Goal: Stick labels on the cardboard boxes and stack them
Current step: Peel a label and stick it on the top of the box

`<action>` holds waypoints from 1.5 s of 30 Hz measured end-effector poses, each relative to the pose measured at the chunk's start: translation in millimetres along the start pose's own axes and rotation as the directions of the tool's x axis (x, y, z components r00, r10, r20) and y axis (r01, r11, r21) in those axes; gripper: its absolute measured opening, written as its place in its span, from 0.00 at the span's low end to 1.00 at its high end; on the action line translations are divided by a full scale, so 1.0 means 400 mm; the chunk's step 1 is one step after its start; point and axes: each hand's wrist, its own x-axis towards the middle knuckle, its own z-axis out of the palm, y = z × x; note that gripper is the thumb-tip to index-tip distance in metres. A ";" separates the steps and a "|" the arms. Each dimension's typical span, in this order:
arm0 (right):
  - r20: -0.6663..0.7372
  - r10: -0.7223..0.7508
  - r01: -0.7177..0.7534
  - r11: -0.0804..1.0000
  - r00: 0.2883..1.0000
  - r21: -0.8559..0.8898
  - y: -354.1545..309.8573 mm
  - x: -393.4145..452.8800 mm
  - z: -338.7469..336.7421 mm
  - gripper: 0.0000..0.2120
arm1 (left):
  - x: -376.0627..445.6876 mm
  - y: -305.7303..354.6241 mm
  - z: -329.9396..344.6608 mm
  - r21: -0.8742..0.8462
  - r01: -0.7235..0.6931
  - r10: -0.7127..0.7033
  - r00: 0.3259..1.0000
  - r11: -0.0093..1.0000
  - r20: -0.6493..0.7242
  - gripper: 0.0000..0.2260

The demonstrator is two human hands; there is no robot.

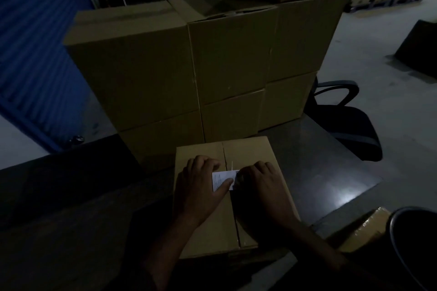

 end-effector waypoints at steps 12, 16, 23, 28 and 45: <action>-0.027 0.039 -0.038 0.999 0.999 0.037 0.006 0.000 0.015 0.22 | 0.002 -0.007 0.005 -0.019 -0.015 0.014 1.000 1.000 -0.021 0.22; -0.073 0.045 -0.036 0.992 0.996 0.117 0.006 -0.003 0.009 0.19 | 0.003 -0.011 0.006 -0.031 -0.017 0.016 0.999 0.999 -0.033 0.20; -0.043 0.032 -0.030 0.998 0.999 0.055 0.009 0.000 0.013 0.21 | 0.002 -0.010 0.006 -0.021 -0.018 0.017 0.999 1.000 -0.047 0.17; 0.011 0.055 -0.055 0.998 0.998 0.033 0.014 0.002 0.016 0.22 | 0.002 -0.010 0.005 -0.031 -0.011 0.010 0.999 0.999 -0.041 0.17; -0.029 0.242 -0.239 0.968 0.970 0.080 -0.048 -0.126 -0.077 0.25 | 0.013 -0.043 0.016 -0.196 0.227 -0.257 0.956 0.954 -0.144 0.13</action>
